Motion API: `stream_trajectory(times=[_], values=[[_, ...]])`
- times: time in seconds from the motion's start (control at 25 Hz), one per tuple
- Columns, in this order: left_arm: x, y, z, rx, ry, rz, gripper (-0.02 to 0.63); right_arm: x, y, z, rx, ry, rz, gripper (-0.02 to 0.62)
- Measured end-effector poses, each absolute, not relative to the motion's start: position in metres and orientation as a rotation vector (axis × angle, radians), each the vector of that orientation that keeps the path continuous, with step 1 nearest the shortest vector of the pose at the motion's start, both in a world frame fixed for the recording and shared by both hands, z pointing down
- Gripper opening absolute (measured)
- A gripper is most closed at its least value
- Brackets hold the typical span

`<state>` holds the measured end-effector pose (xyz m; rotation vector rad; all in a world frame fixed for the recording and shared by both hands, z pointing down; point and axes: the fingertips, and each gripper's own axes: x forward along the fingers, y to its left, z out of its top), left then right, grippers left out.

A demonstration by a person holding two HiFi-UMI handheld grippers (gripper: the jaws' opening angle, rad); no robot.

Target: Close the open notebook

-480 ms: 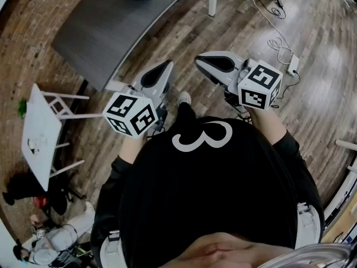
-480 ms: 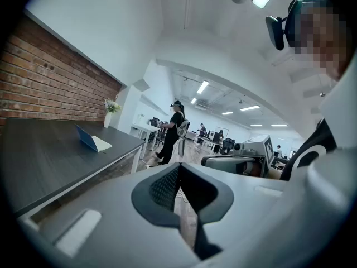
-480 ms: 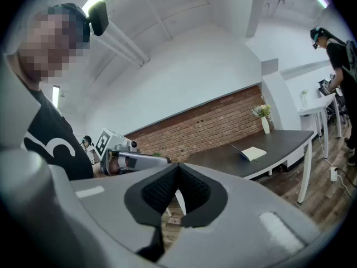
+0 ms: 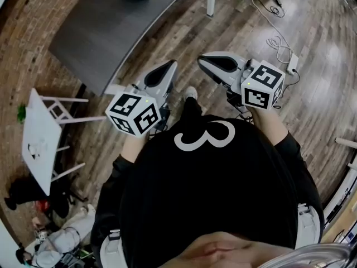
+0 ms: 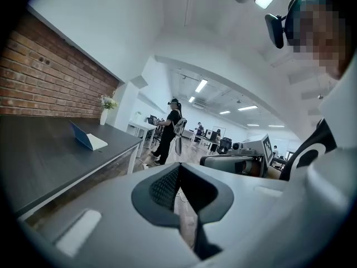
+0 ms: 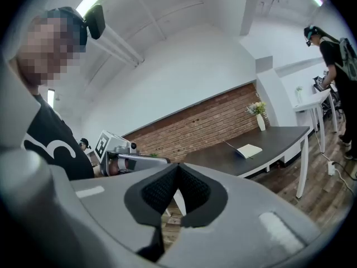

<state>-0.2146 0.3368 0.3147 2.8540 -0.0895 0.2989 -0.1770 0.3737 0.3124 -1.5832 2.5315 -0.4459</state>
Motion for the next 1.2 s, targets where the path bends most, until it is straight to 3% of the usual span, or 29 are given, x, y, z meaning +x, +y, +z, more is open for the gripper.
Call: stream_trajectory(times=[0.52,1.2], values=[[-0.175,0.262,0.315,2.825,-0.059,0.271,0.011,-0.129,0.309,0.311,-1.642,2.45,-0.463,0.002],[-0.092,0.0,0.271,2.794,-0.123,0.191,0.011,-0.03,0.06,0.269,-1.676,2.477,-0.492,0.002]])
